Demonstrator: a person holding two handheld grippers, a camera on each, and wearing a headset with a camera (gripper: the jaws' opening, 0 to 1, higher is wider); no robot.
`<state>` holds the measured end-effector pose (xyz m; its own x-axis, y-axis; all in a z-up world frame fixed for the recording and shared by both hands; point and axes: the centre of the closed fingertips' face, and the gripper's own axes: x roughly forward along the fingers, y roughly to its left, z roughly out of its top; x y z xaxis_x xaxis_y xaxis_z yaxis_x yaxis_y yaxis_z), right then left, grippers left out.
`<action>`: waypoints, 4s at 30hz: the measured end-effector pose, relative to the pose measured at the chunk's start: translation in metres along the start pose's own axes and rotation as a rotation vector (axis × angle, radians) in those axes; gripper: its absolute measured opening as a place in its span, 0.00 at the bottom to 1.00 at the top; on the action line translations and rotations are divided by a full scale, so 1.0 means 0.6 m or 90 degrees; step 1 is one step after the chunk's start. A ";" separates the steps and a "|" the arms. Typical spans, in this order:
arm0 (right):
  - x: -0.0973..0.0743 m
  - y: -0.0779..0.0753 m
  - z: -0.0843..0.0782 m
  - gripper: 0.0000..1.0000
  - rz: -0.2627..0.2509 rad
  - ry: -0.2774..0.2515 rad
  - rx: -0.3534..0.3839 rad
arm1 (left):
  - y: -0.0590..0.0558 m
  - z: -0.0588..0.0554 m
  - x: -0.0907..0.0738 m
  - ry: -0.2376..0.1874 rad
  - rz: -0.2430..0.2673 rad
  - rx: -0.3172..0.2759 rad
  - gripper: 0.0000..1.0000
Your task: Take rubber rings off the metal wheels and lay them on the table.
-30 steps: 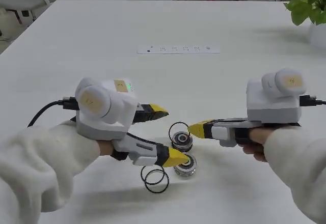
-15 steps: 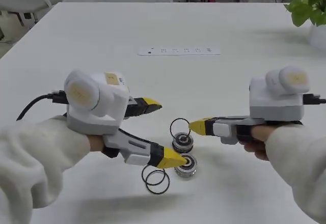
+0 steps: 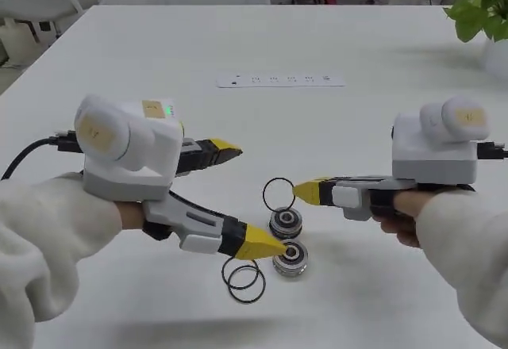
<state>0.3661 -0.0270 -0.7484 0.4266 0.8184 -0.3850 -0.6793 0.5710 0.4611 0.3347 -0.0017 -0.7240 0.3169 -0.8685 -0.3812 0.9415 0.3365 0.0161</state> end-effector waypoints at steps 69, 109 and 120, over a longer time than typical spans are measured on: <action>0.056 0.124 -0.106 0.00 0.133 0.149 -0.038 | -0.048 -0.090 -0.094 -0.004 0.058 -0.099 0.98; 0.060 0.100 -0.130 0.08 0.097 0.191 -0.146 | -0.057 -0.102 -0.091 0.010 0.044 -0.110 0.96; 0.055 0.085 -0.118 0.11 0.077 0.182 -0.158 | -0.059 -0.099 -0.091 0.009 0.044 -0.108 0.96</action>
<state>0.3028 0.0245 -0.7942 0.1746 0.8079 -0.5628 -0.8532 0.4094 0.3230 0.2772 0.0554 -0.7590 0.3769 -0.8365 -0.3978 0.8845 0.4525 -0.1137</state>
